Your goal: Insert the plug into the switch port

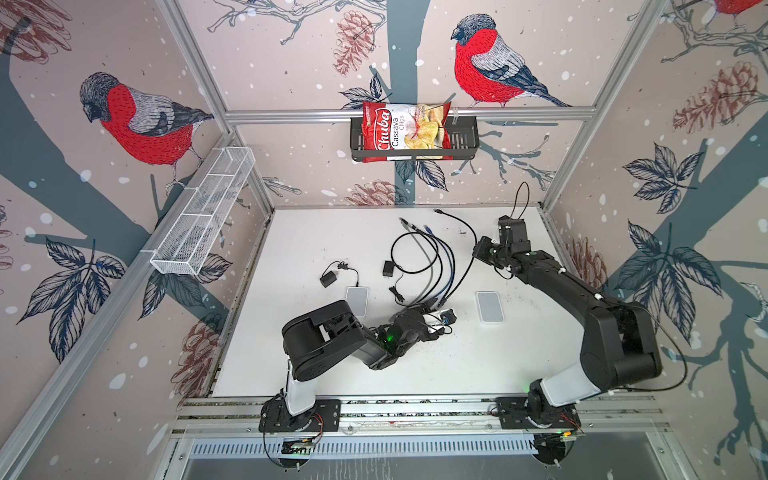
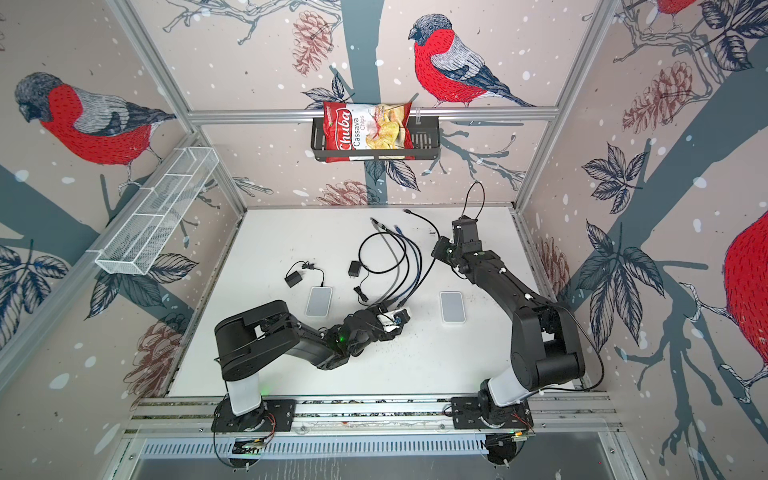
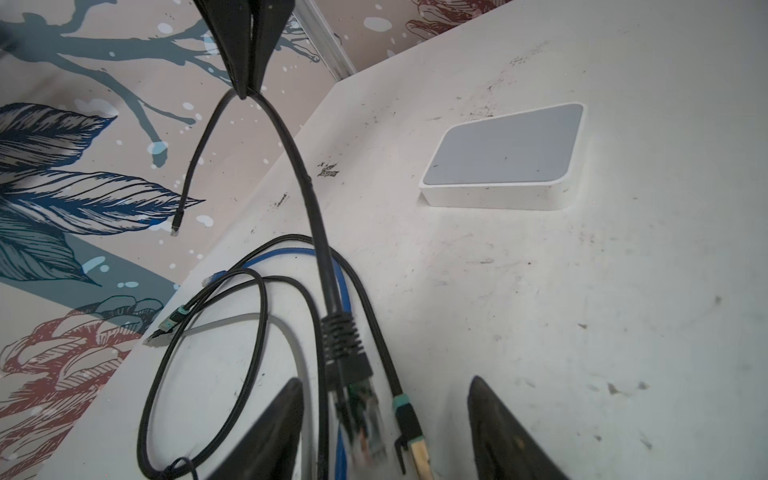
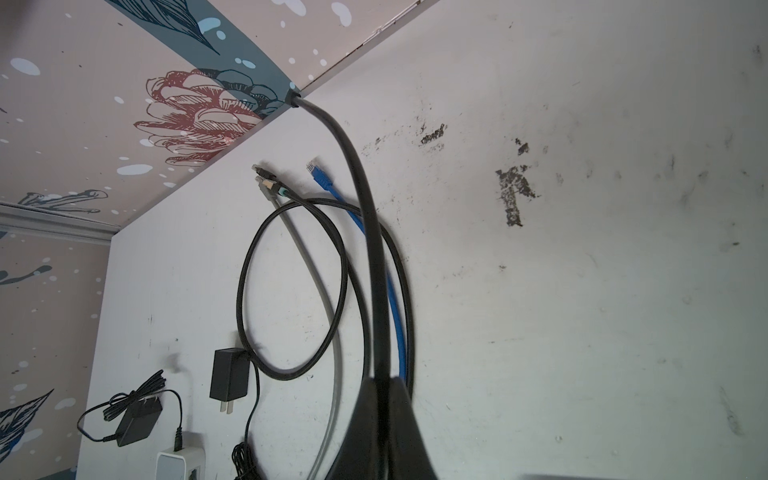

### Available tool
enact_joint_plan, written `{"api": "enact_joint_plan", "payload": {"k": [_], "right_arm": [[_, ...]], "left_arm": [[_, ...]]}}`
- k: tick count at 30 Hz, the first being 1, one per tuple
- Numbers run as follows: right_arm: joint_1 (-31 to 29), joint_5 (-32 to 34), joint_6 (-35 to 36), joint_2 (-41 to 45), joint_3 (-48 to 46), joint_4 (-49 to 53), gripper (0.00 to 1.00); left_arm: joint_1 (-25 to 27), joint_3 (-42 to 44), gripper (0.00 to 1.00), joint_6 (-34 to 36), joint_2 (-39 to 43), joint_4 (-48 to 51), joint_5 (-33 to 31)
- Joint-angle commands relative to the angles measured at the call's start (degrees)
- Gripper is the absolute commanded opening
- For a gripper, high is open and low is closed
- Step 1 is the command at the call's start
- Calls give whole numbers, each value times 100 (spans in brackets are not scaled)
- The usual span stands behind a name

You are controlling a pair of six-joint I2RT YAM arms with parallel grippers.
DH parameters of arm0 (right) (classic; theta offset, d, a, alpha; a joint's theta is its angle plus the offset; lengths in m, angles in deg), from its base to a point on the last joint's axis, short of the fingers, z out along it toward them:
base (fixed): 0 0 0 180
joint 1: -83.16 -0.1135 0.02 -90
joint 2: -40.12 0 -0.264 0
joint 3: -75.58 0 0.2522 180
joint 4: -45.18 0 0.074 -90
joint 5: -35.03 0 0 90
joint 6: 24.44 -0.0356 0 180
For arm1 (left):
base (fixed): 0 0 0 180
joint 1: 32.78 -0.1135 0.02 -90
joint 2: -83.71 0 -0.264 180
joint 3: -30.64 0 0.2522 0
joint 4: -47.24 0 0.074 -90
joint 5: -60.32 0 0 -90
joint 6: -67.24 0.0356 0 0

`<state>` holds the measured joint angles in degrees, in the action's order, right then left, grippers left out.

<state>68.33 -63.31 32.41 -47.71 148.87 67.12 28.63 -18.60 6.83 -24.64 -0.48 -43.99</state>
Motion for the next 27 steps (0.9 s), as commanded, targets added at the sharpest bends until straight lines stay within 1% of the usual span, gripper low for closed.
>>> {"api": "enact_joint_plan", "payload": {"k": [1, 8, 11, 14, 18, 21, 23, 27], "right_arm": [[6, -122, -52, 74, -42, -40, 0], [14, -194, -61, 134, -134, -32, 0], [7, -194, -53, 144, -165, -23, 0], [16, -194, -44, 139, -178, -21, 0], [17, -182, -17, 117, -187, 5, 0], [15, -146, 5, 119, -220, 22, 0], [16, -126, 34, 143, -261, 34, 1], [16, 22, 162, 203, -385, 76, 7]], "left_arm": [[12, -81, 54, 112, -110, -523, -423], [12, -166, 42, 162, -239, -488, -447], [12, -156, 38, 188, -230, -505, -458], [11, -125, 30, 206, -196, -541, -460], [11, -79, 22, 190, -116, -506, -303], [12, -56, 19, 155, -63, -479, -225], [12, -19, 19, 124, -22, -477, -165], [12, 39, 17, 26, 153, -241, 169]]}}
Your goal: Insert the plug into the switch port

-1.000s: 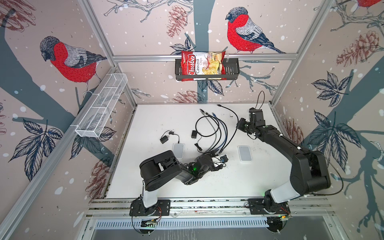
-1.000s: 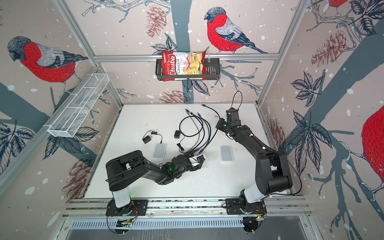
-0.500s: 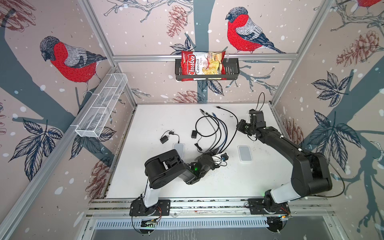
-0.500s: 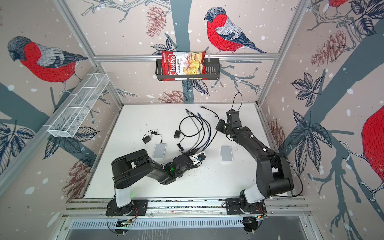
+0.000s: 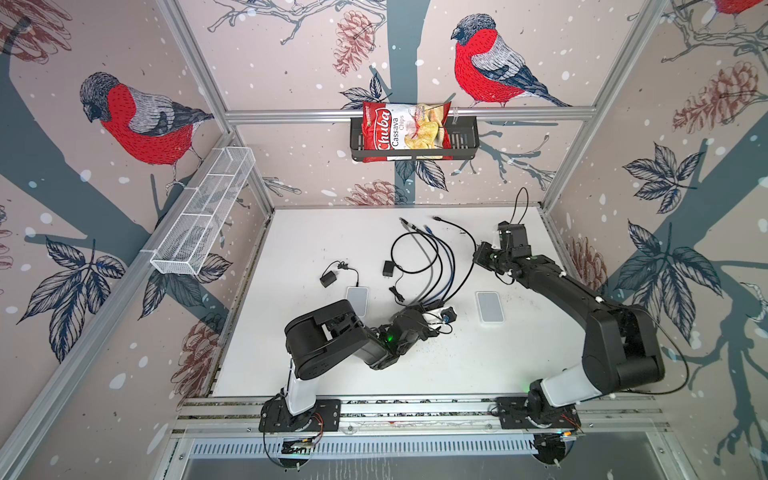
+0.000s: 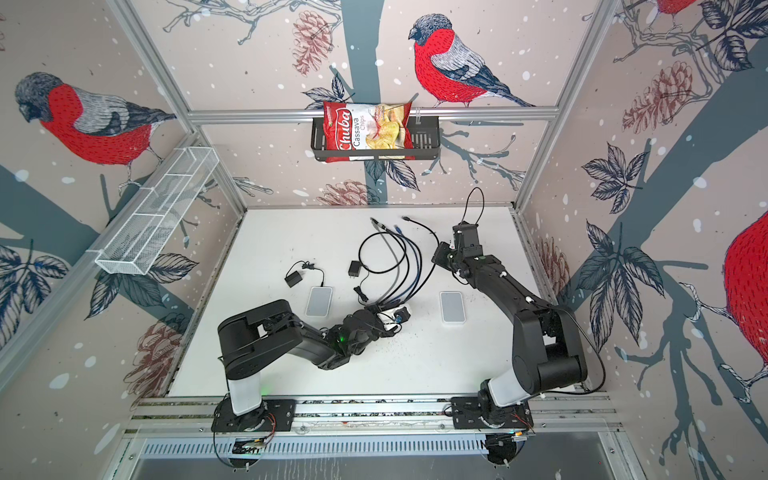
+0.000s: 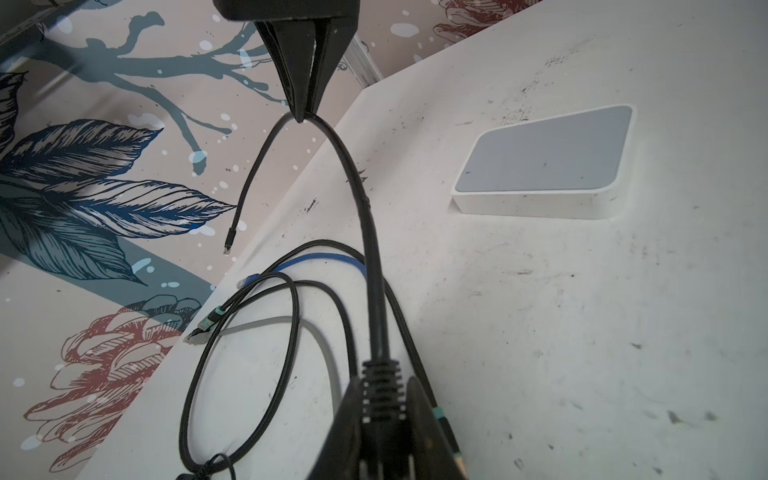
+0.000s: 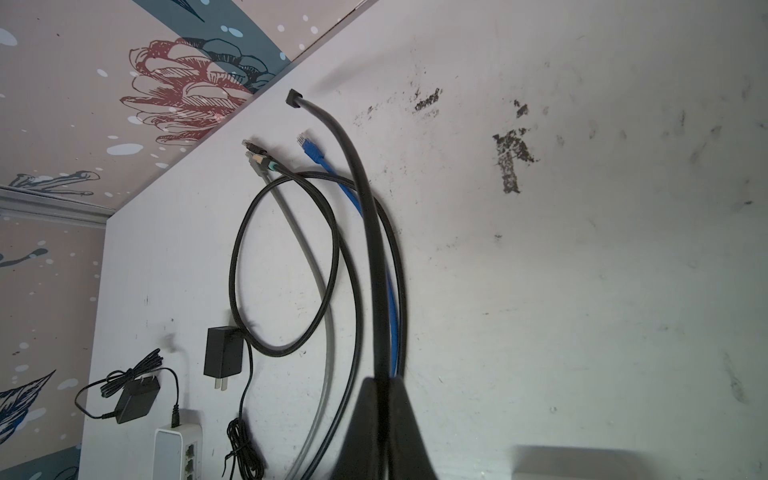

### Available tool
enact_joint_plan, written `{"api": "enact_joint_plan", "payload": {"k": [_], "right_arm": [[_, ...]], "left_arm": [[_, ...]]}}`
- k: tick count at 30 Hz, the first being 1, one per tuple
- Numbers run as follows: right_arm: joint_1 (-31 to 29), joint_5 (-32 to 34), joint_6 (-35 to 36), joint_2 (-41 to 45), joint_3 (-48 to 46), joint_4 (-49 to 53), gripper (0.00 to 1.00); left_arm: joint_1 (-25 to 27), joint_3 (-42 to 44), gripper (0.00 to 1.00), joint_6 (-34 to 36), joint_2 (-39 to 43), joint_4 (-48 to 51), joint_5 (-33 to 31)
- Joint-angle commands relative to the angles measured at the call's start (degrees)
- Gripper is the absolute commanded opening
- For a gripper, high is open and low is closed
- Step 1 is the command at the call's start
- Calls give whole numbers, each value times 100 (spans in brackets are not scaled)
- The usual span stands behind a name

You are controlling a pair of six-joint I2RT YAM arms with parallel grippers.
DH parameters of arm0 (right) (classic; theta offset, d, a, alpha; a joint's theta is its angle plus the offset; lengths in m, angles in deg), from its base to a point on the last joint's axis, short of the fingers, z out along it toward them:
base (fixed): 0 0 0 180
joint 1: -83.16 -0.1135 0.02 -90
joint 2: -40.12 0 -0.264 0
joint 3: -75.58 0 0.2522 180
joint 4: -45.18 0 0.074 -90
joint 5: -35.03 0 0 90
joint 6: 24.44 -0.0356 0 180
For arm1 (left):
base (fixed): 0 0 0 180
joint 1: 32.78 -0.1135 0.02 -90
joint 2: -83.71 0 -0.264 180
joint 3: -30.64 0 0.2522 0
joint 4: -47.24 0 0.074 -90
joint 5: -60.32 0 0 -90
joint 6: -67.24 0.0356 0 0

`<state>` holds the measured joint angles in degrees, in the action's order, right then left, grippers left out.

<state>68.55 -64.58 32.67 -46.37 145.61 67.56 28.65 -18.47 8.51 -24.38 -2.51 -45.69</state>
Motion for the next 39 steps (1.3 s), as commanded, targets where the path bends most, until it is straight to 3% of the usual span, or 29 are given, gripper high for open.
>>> {"api": "enact_joint_plan", "payload": {"k": [1, 8, 12, 17, 23, 28, 32, 39], "right_arm": [[-2, 221, 194, 92, -101, 42, 9], [-356, 799, 1150, 405, -204, 71, 36], [-636, 647, 1863, 596, -257, -155, 42], [-1003, 284, 2799, 736, -470, -894, 48], [-1245, -81, 3462, 1194, -1157, -2592, 53], [-1475, -501, 5156, 1427, -1522, -2824, 56], [-1570, -514, 6034, 1771, -1974, -3309, 58], [-1718, -1219, 7452, 1856, -1730, -1708, 58]], "left_arm": [[2, 37, 17, -200, 206, 105, 506], [-108, -15, 17, -747, 811, 1430, 1579], [-275, 114, 16, -1013, 1108, 1662, 2051], [-582, 306, 16, -1214, 1371, 1793, 2530], [-691, 736, 17, -1343, 1578, 1480, 2457], [-865, 975, 17, -1612, 1820, 1404, 2697], [-1073, 1165, 17, -1865, 1995, 1207, 2954], [-1529, 1408, 18, -2194, 2283, 1003, 3496]]}}
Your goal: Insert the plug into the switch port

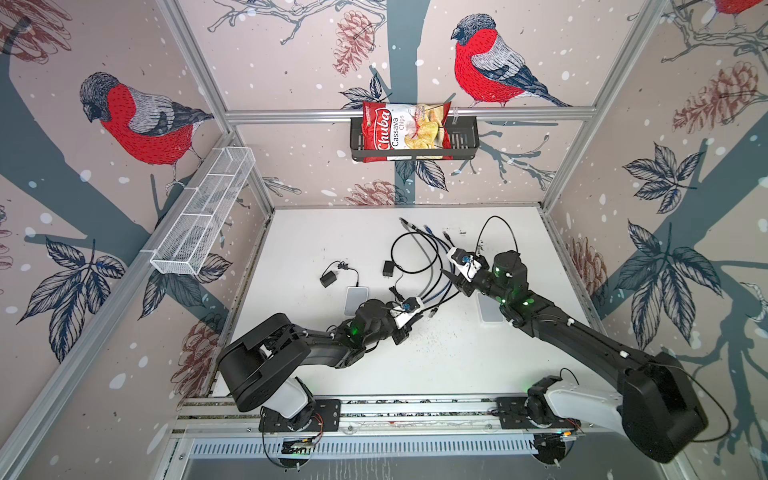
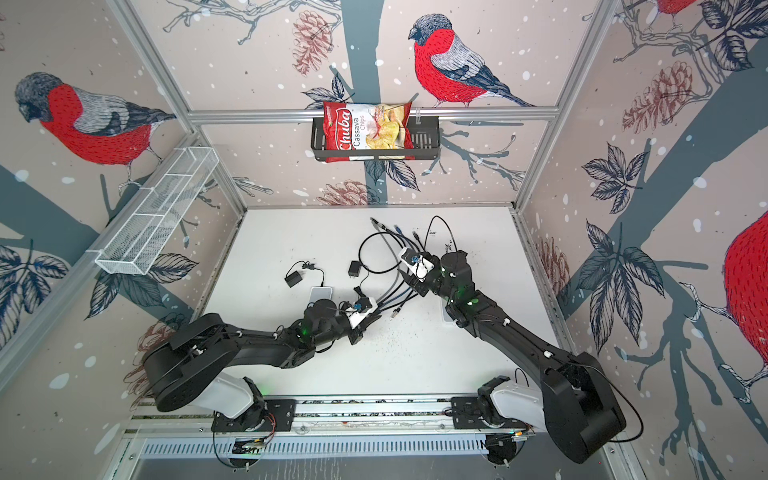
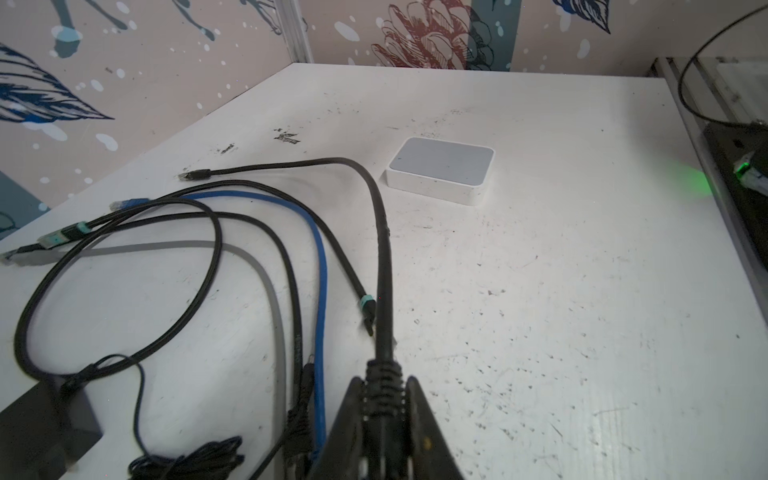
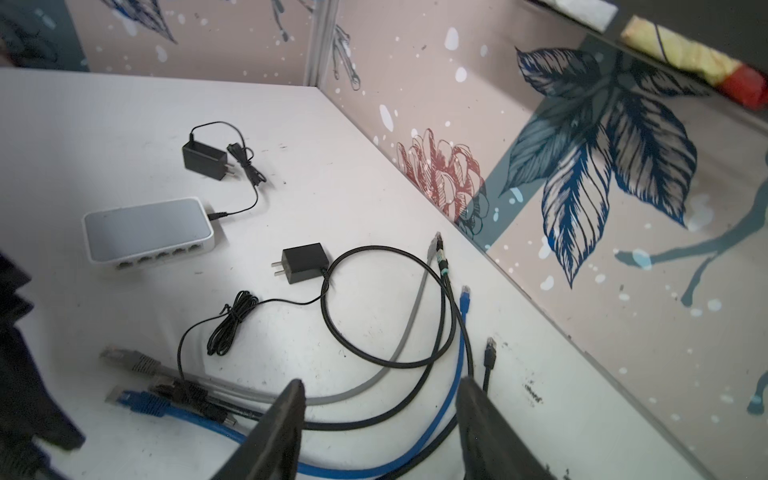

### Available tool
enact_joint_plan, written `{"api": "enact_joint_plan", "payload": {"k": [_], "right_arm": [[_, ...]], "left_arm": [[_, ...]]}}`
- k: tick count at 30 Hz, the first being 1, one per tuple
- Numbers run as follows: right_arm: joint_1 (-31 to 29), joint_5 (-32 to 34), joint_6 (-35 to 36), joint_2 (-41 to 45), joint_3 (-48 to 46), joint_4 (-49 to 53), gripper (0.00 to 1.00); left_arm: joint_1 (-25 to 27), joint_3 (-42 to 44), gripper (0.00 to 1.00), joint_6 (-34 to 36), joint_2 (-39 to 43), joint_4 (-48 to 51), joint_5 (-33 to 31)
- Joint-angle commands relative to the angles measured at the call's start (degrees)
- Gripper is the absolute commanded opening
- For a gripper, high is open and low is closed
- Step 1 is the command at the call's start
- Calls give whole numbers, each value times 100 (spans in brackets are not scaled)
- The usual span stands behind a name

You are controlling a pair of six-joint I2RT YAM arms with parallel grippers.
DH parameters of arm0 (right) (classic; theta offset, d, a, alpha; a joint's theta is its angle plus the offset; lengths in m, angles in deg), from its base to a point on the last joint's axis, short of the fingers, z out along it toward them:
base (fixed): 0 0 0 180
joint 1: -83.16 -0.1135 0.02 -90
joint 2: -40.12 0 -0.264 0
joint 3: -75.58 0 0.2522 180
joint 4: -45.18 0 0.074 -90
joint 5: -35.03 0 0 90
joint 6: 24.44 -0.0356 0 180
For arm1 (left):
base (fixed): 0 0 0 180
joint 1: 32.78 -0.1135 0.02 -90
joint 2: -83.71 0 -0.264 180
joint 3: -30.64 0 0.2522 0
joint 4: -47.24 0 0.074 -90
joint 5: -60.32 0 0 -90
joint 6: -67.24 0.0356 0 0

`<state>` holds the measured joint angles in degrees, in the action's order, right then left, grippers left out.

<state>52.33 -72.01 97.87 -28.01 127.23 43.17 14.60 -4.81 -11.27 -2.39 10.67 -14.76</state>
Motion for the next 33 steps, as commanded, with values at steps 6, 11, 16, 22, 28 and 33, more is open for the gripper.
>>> {"api": "enact_joint_plan", "payload": {"k": [6, 11, 16, 22, 28, 33], "right_arm": [[-835, -533, 1338, 144, -100, 1417, 57], [-1246, -375, 1481, 282, -511, 1030, 56], [-1382, -103, 1680, 210, -763, 553, 51], [-1417, 102, 1855, -27, -792, 92, 44], [-1457, 14, 1997, -220, -715, 29, 39], [-1543, -23, 2042, -340, -691, 26, 35]], "left_arm": [[-342, -88, 18, -202, 97, 50, 914], [-361, -133, 18, -125, 127, 208, 1047], [-361, -203, 18, -85, 192, 482, 1145], [-361, -195, 18, -59, 254, 642, 1227], [-361, -190, 18, -59, 331, 704, 1168], [-369, -185, 18, -15, 419, 723, 1093]]}}
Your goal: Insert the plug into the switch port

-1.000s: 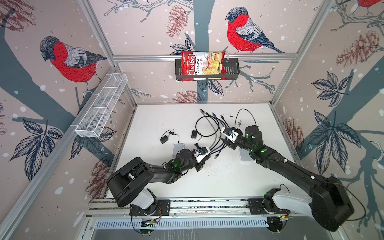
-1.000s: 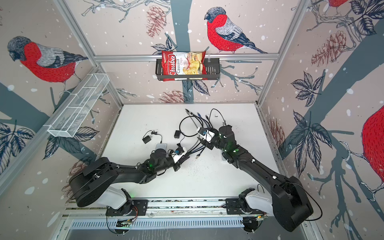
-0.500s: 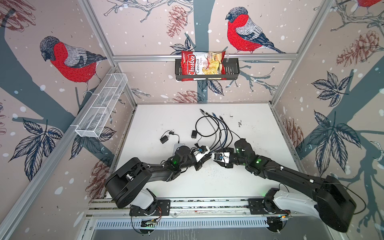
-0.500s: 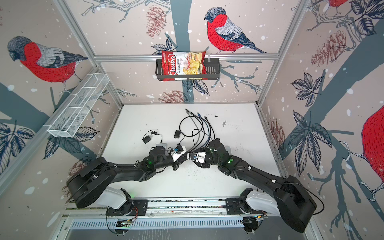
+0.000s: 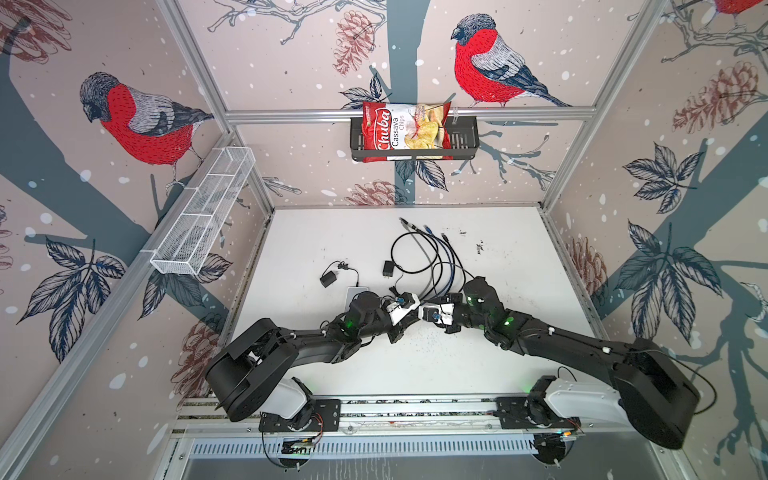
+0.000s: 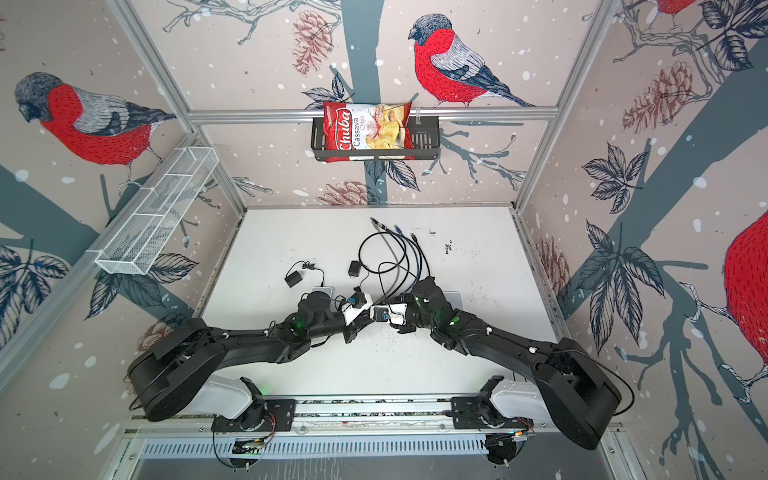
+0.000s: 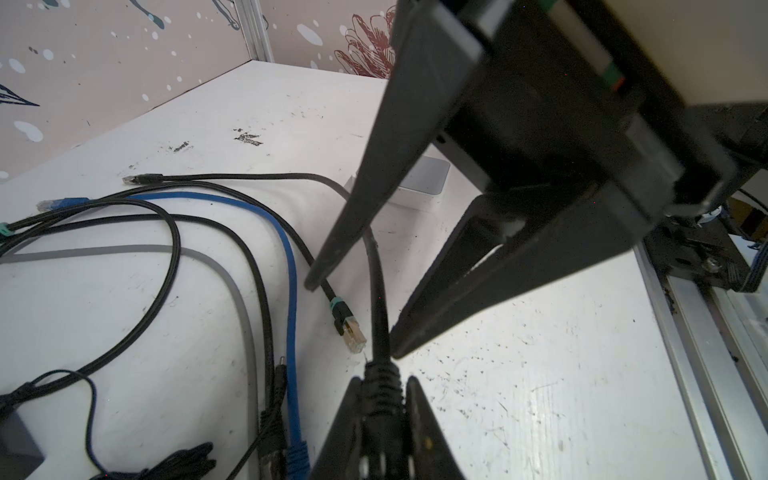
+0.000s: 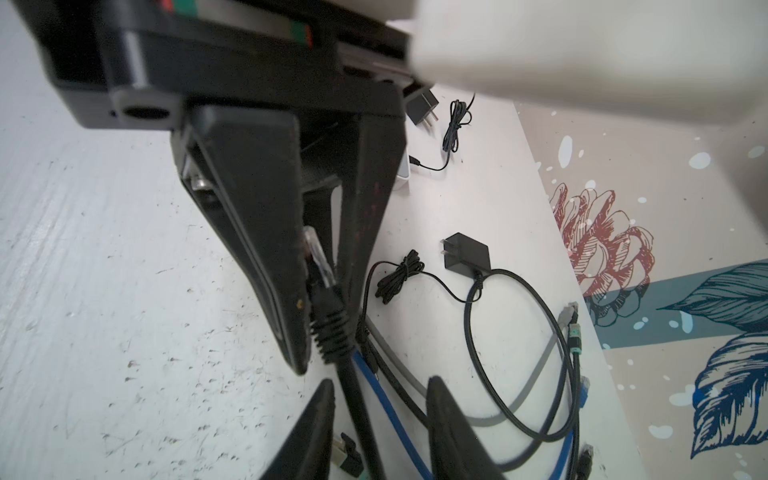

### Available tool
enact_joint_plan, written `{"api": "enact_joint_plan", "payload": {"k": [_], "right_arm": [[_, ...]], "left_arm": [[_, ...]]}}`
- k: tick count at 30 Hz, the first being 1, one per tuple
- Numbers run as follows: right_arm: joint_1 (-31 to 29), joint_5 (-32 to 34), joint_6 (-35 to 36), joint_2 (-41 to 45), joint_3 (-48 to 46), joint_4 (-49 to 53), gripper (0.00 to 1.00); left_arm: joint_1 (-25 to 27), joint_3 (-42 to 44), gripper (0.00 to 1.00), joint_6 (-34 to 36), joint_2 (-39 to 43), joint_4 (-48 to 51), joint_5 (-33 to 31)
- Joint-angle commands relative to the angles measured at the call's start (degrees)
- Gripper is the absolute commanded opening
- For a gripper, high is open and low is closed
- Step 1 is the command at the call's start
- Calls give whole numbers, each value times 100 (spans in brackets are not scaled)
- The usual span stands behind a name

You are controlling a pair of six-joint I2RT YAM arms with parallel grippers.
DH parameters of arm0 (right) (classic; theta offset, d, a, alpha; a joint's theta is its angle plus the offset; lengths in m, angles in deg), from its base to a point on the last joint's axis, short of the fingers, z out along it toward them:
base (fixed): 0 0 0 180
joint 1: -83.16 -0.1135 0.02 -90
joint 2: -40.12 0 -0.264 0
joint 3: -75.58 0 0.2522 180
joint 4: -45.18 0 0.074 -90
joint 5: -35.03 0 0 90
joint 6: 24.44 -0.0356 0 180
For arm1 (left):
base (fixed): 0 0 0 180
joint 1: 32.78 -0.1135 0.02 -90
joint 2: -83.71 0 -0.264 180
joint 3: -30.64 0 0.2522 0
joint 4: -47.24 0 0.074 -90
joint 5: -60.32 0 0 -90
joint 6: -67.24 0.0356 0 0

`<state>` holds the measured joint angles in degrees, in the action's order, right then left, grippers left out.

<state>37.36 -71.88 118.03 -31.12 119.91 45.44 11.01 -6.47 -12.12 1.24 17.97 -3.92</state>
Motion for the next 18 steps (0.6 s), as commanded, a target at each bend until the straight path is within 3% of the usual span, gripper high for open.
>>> {"api": "enact_joint_plan", "payload": {"k": [1, 5, 9, 11, 13, 18], "right_arm": [[-54, -39, 24, -30, 37, -252, 33], [-137, 13, 18, -223, 50, -488, 22], [-157, 84, 36, -293, 174, -404, 2], [-142, 154, 35, -355, 297, -157, 0], [-135, 214, -20, -450, 432, 112, 0], [3, 106, -242, -574, 737, 691, 0]], "left_arm": [[-14, -18, 18, 75, 65, -5, 8], [-12, -35, 18, 79, 66, 0, -4], [-11, 2, 22, 71, 96, -30, -307], [-11, 93, 26, 88, 163, -127, -555], [-11, 283, 33, 184, 261, -421, -779], [-11, 931, 67, 455, 489, -1499, -1284]]}}
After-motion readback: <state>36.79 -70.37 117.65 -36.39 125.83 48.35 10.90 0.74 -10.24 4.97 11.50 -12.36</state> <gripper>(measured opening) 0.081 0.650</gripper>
